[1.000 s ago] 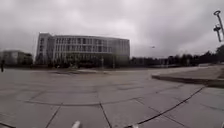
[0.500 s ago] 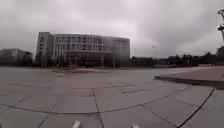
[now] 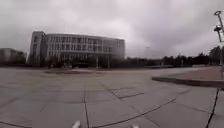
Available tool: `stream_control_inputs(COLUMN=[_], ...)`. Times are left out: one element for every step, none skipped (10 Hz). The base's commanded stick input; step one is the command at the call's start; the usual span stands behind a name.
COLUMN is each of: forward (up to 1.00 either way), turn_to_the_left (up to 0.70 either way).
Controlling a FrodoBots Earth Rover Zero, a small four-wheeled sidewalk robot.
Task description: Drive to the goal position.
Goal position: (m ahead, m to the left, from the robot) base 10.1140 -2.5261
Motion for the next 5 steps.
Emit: stream_control_inputs(forward=[0.70,0.70,0.70,0.70,0.70], turn_to_the_left=[0.00,0.00,0.00,0.00,0.00])
